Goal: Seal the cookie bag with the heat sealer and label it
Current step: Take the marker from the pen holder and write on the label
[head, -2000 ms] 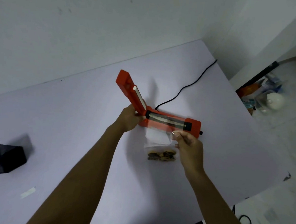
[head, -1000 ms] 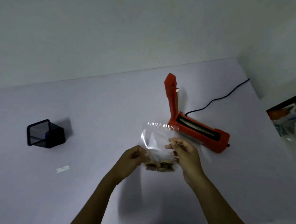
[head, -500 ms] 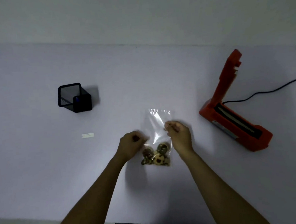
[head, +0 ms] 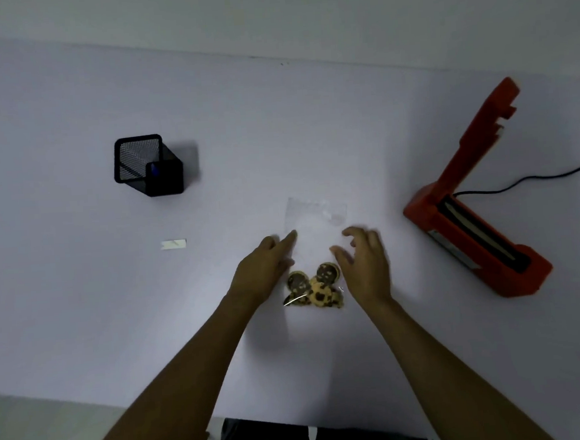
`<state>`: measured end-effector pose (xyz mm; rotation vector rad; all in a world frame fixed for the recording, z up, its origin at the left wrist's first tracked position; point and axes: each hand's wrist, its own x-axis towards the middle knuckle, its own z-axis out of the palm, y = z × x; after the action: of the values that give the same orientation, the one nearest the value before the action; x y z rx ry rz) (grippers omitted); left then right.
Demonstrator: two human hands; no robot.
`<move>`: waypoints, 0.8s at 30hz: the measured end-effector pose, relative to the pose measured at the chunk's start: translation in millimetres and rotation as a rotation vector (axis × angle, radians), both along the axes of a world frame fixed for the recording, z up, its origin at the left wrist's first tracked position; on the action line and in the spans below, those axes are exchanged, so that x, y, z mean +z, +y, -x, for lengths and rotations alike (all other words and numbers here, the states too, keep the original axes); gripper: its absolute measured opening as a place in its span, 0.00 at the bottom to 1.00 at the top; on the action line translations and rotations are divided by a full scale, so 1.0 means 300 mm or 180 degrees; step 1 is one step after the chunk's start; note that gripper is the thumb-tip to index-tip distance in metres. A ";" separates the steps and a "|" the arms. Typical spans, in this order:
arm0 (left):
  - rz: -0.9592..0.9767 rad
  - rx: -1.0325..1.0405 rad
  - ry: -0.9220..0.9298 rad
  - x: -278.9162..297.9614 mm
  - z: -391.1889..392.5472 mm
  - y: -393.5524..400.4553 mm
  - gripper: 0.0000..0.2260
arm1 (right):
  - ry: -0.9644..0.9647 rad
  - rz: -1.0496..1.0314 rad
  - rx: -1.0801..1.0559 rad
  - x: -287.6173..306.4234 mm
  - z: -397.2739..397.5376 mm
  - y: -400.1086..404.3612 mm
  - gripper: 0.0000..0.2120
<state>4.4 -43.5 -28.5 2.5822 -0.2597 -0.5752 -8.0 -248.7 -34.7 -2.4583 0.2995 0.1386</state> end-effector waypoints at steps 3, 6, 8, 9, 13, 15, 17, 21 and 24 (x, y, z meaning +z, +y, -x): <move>-0.0072 -0.0120 -0.0052 -0.013 -0.002 0.010 0.24 | 0.0031 -0.0015 0.0077 -0.016 0.003 -0.001 0.10; -0.0108 -0.0176 -0.0027 -0.016 -0.004 0.009 0.25 | 0.0073 -0.0041 0.0088 -0.009 -0.005 -0.005 0.09; -0.0086 -0.0141 0.0021 -0.016 -0.004 0.007 0.25 | 0.0100 -0.0053 0.0124 -0.005 -0.009 -0.011 0.08; -0.0065 -0.0122 0.0056 -0.014 -0.003 0.004 0.25 | 0.0125 -0.0064 0.0148 -0.001 -0.011 -0.014 0.08; 0.0039 -0.0126 0.0214 0.018 -0.009 0.004 0.25 | 0.0314 -0.0117 0.0057 0.034 -0.029 -0.010 0.09; 0.0172 0.0033 0.0102 0.059 -0.009 0.029 0.23 | 0.0239 -0.0102 -0.0079 0.067 -0.036 0.019 0.11; 0.0280 0.0328 -0.0459 0.102 -0.016 0.076 0.19 | 0.0096 -0.0168 -0.0149 0.101 -0.052 0.074 0.11; 0.0377 0.1029 -0.1631 0.172 -0.055 0.254 0.13 | -0.0153 -0.0584 0.0055 0.161 -0.144 0.279 0.09; 0.0324 0.1293 -0.1866 0.222 -0.095 0.433 0.15 | -0.0269 -0.0788 0.0235 0.202 -0.229 0.469 0.11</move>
<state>33.0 86.4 38.1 2.5396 0.0521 0.3375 60.6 -108.1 25.9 -2.2232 0.1453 0.0966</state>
